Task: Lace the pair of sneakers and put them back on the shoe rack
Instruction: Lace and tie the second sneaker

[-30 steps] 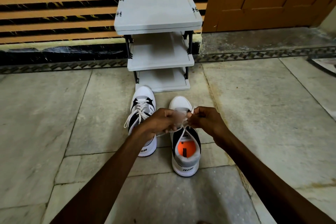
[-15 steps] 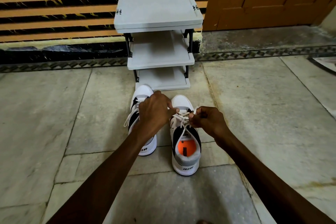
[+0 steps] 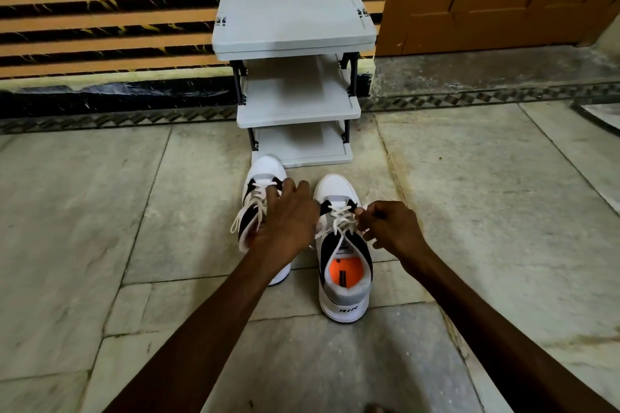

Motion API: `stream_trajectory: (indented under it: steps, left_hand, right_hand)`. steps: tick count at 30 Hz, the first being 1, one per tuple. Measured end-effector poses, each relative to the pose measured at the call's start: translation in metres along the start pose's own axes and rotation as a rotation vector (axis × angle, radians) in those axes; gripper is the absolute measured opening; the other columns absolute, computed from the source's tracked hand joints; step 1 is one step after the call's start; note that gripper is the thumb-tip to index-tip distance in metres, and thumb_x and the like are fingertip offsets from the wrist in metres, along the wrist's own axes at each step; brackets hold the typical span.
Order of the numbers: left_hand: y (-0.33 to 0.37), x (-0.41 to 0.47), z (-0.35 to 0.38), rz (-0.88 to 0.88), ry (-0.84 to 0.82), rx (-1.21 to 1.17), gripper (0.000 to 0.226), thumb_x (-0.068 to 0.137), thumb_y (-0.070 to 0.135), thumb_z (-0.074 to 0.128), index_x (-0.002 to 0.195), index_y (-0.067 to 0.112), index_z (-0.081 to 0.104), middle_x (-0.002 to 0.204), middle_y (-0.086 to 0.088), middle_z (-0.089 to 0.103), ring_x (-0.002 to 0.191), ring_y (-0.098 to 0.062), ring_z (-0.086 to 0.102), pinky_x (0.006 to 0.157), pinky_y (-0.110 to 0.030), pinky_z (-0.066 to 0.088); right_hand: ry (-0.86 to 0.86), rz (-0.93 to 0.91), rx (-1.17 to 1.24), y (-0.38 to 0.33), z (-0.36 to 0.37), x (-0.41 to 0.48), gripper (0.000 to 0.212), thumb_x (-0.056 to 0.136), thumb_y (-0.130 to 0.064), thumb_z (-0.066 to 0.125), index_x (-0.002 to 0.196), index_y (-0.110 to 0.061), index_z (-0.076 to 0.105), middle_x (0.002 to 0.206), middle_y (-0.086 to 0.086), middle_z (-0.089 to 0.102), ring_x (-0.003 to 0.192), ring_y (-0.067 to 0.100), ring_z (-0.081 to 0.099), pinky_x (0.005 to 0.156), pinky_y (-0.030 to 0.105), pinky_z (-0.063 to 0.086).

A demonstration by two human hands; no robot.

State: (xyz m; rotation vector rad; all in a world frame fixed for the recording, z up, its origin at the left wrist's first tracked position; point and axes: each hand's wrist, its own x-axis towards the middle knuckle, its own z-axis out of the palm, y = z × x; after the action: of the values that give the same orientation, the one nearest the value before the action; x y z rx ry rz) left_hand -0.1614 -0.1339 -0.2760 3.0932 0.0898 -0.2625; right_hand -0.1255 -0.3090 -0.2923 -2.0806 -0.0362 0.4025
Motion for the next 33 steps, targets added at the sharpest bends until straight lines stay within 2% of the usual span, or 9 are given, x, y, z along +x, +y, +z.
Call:
stream_trajectory:
  steps: [3,8,11,14,17,20,23,27,33]
  left_hand:
    - [0.01,0.004,0.006,0.035,-0.083,-0.332,0.021,0.087,0.03,0.063,0.108,0.029,0.064,0.128,0.001,0.051,0.124,-0.025,0.04,0.098,-0.044,0.028]
    - [0.012,0.004,0.017,-0.022,-0.088,-0.467,0.015,0.082,0.031,0.07,0.093,0.023,0.064,0.111,-0.001,0.061,0.11,-0.025,0.055,0.094,-0.041,0.041]
    - [0.006,0.0,0.014,-0.078,-0.062,-0.469,0.015,0.08,0.034,0.072,0.076,0.025,0.061,0.096,0.001,0.071,0.098,-0.022,0.063,0.091,-0.038,0.042]
    - [-0.002,-0.004,0.01,-0.086,-0.049,-0.339,0.013,0.083,0.035,0.068,0.082,0.023,0.064,0.097,-0.001,0.072,0.101,-0.023,0.063,0.091,-0.036,0.04]
    - [-0.001,-0.004,0.009,-0.054,-0.034,-0.299,0.008,0.086,0.029,0.066,0.088,0.021,0.066,0.099,-0.002,0.071,0.099,-0.022,0.064,0.078,-0.028,0.039]
    - [0.005,-0.002,0.013,-0.031,-0.028,-0.368,0.006,0.086,0.024,0.065,0.092,0.025,0.067,0.099,-0.002,0.071,0.095,-0.022,0.065,0.07,-0.025,0.037]
    - [0.008,0.002,0.017,-0.019,-0.094,-0.524,0.009,0.084,0.031,0.069,0.085,0.025,0.063,0.095,-0.001,0.072,0.091,-0.02,0.066,0.073,-0.031,0.048]
    - [0.007,0.003,0.02,-0.058,-0.1,-0.622,0.014,0.08,0.021,0.073,0.074,0.026,0.062,0.088,-0.004,0.073,0.084,-0.02,0.068,0.076,-0.037,0.055]
    - [0.007,0.002,0.024,-0.062,-0.077,-0.657,0.006,0.083,0.011,0.067,0.085,0.017,0.067,0.09,-0.005,0.073,0.086,-0.021,0.067,0.076,-0.034,0.053]
  right_hand:
    - [0.001,0.013,-0.005,-0.002,-0.001,-0.001,0.032,0.089,-0.035,0.063,0.072,-0.009,0.07,0.071,0.008,0.074,0.066,0.03,0.071,0.063,0.042,0.058]
    - [-0.011,0.037,0.039,-0.004,-0.001,-0.003,0.033,0.09,-0.032,0.063,0.074,-0.005,0.07,0.073,0.009,0.074,0.058,0.016,0.066,0.056,0.032,0.053]
    - [0.031,0.064,0.066,0.001,-0.002,0.0,0.033,0.089,-0.03,0.064,0.071,-0.003,0.07,0.071,0.011,0.074,0.055,0.016,0.064,0.055,0.032,0.053]
    - [0.097,0.088,0.005,0.016,-0.009,0.002,0.03,0.088,-0.028,0.066,0.069,-0.005,0.071,0.069,0.013,0.074,0.057,0.024,0.069,0.058,0.037,0.058]
    - [0.074,0.111,-0.121,0.029,-0.011,0.005,0.03,0.085,-0.029,0.067,0.066,-0.006,0.072,0.064,0.011,0.073,0.061,0.028,0.072,0.063,0.046,0.061]
    - [0.062,0.181,-0.423,0.026,-0.005,0.006,0.045,0.077,-0.052,0.069,0.078,-0.007,0.07,0.078,0.007,0.072,0.076,0.028,0.071,0.066,0.034,0.057]
    - [0.135,0.041,-0.636,0.013,-0.004,0.001,0.043,0.079,-0.052,0.069,0.092,-0.011,0.065,0.089,0.007,0.065,0.087,0.029,0.067,0.062,0.027,0.041]
    - [-0.044,-0.244,-0.682,-0.004,0.001,-0.008,0.048,0.084,-0.032,0.067,0.129,-0.022,0.053,0.117,0.009,0.059,0.096,0.032,0.064,0.073,0.036,0.051]
    - [-0.11,-0.305,-0.858,-0.009,0.01,-0.011,0.02,0.084,-0.022,0.062,0.102,-0.015,0.068,0.102,0.011,0.069,0.092,0.033,0.065,0.067,0.033,0.047]
